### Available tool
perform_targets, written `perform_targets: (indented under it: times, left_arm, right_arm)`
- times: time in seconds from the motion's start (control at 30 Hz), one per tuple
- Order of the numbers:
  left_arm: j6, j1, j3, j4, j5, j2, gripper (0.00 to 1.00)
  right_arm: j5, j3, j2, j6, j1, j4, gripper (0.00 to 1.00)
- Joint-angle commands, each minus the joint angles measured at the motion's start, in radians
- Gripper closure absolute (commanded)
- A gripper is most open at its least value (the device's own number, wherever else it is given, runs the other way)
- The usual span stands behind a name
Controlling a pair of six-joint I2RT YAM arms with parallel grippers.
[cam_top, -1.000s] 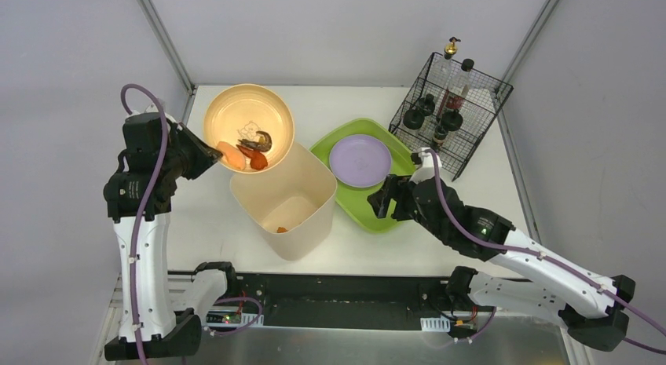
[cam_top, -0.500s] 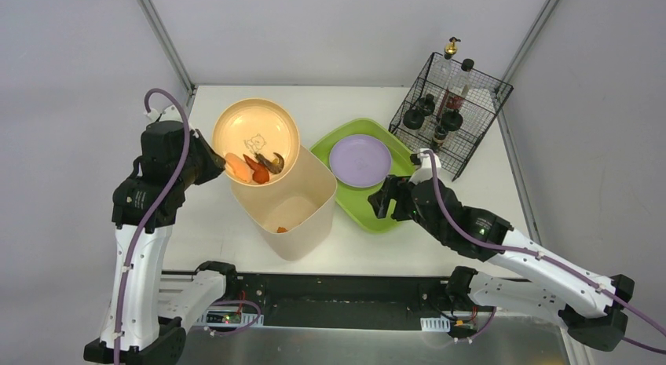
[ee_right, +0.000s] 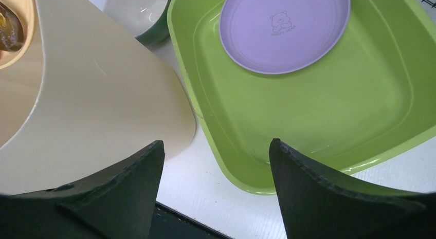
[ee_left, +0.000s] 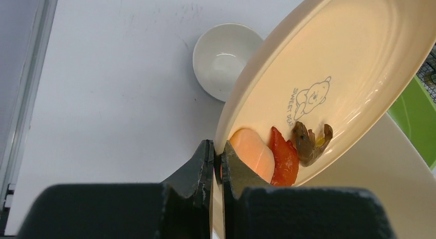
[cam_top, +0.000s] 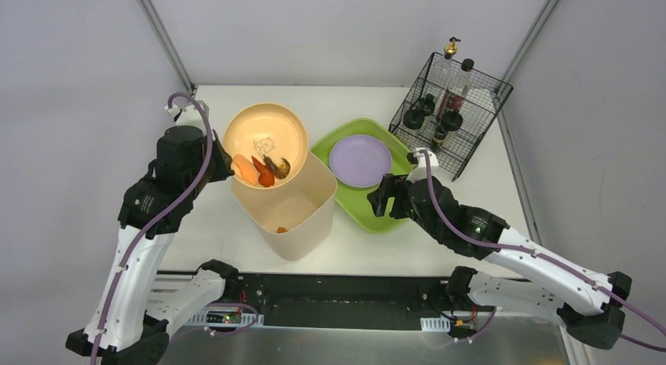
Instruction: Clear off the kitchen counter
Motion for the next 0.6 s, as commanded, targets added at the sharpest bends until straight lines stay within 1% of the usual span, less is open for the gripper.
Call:
perform_targets:
  times: [0.0,0.13,0.23,0.43,0.57]
  left_arm:
    - [0.064,-0.069,0.002,0.105,-0.099,-0.001,1.00]
    - [0.113,-0.151,0.011,0.121,-0.140,0.023,1.00]
    - [0.158,-0.213,0.002,0.132,-0.209,0.017,1.00]
    - [0.232,-0.348,-0.079,0.186,-0.321,-0.012,1.00]
    - [0.265,-0.401,-0.112,0.211,-0.371,-0.058,1.00]
  right_arm:
    - [0.042,0.000,-0.025,-0.027,-0.001,0.035,0.23]
    - [0.045,0.004,-0.031,-0.029,-0.001,0.034,0.23]
    - [0.047,0.006,-0.033,-0.034,-0.001,0.035,0.23]
    - [0.043,-0.013,-0.017,-0.050,0.000,0.076,0.22]
    - [0.031,-0.014,0.016,-0.059,0.000,0.099,0.22]
